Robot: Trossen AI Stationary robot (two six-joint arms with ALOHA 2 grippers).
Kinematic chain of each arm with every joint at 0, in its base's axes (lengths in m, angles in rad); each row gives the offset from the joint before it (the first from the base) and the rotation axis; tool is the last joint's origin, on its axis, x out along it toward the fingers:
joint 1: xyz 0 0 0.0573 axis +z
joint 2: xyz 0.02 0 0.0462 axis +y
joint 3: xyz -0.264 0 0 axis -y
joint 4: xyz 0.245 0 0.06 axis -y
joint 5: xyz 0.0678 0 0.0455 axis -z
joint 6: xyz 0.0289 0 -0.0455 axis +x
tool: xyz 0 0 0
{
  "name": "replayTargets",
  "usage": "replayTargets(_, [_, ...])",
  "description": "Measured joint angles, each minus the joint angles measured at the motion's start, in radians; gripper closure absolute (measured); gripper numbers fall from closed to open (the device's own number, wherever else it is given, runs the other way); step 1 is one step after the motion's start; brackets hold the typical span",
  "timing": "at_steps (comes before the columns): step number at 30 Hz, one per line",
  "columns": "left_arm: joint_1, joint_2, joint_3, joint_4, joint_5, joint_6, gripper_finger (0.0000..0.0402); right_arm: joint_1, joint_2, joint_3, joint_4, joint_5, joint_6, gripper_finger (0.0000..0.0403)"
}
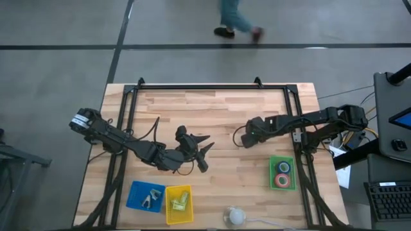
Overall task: Pick and place Stapler, Stapler remover, tape
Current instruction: Put the blue staple remover into the blue basket
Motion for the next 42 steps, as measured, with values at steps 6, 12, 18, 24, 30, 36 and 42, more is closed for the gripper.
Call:
replayTargets(6, [0.0, 0.0, 0.0, 0.0, 0.0, 0.0, 0.0255, -0.005, 0.0, -0.012, 0.007, 0.002, 0.003, 0.0326])
replayTargets(12, [0.0, 0.0, 0.0, 0.001, 0.0, 0.0, 0.0255, -0.007, 0.0, -0.013, 0.022, 0.02, -0.039, 0.036])
replayTargets(18, [0.0, 0.0, 0.0, -0.004, 0.0, 0.005, 0.0255, -0.007, 0.0, -0.013, 0.025, 0.03, -0.086, 0.0391])
replayTargets(24, [0.0, 0.0, -0.001, -0.042, 0.0, 0.001, 0.0255, -0.006, 0.0, -0.013, 0.044, 0.059, -0.132, 0.0394])
replayTargets(30, [0.005, 0.008, -0.001, -0.076, 0.0, 0.014, 0.0255, -0.006, 0.0, 0.015, 0.081, 0.056, -0.203, 0.0394])
replayTargets(36, [0.005, 0.009, -0.001, -0.137, 0.001, 0.018, 0.0255, 0.013, -0.002, 0.098, 0.083, 0.055, -0.3, 0.0394])
replayTargets(42, [0.007, 0.009, -0.001, -0.212, 0.0, 0.048, 0.0255, 0.073, -0.002, 0.192, 0.116, 0.056, -0.456, 0.0394])
